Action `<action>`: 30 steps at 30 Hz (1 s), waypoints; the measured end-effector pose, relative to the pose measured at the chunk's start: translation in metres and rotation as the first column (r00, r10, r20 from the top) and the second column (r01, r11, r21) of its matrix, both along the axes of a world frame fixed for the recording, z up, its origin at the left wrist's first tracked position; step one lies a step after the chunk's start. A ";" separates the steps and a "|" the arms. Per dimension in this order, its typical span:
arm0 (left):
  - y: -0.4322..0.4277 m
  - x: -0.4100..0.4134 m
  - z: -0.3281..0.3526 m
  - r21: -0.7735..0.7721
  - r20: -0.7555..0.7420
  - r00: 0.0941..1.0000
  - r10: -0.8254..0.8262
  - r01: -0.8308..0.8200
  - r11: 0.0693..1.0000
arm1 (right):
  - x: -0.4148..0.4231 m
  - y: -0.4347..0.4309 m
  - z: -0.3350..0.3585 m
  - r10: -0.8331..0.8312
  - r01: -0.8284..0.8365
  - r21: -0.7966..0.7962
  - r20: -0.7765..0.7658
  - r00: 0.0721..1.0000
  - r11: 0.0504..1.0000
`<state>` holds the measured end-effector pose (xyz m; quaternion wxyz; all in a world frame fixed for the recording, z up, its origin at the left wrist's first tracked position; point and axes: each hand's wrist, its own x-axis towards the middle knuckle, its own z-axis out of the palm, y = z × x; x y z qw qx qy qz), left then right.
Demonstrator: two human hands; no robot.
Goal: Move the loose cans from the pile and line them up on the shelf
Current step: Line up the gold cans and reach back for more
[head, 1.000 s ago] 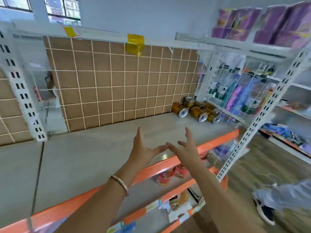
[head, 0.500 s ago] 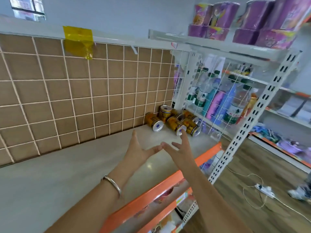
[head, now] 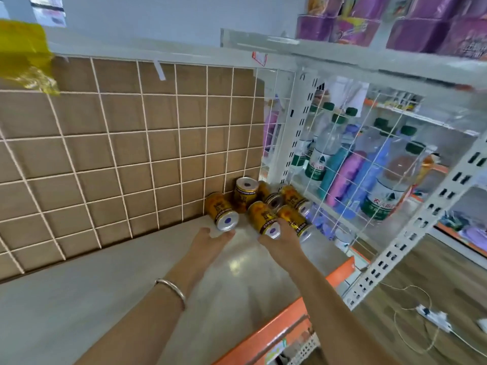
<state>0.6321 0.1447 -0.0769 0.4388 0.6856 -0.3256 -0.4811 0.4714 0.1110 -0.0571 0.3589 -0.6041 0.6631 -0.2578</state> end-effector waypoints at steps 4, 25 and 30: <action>-0.031 -0.013 0.005 -0.017 0.062 0.993 0.099 -0.098 0.995 | -0.005 -0.028 0.011 0.094 -0.089 0.033 -0.170 0.981 0.995; -0.033 -0.016 0.007 0.251 0.491 0.853 -0.178 0.057 0.966 | -0.006 -0.069 0.000 0.414 -0.362 0.265 -0.180 0.892 0.894; -0.023 0.002 -0.001 0.228 -0.004 0.999 0.049 -0.047 0.973 | -0.008 -0.070 0.003 0.398 -0.368 0.335 -0.025 0.917 0.868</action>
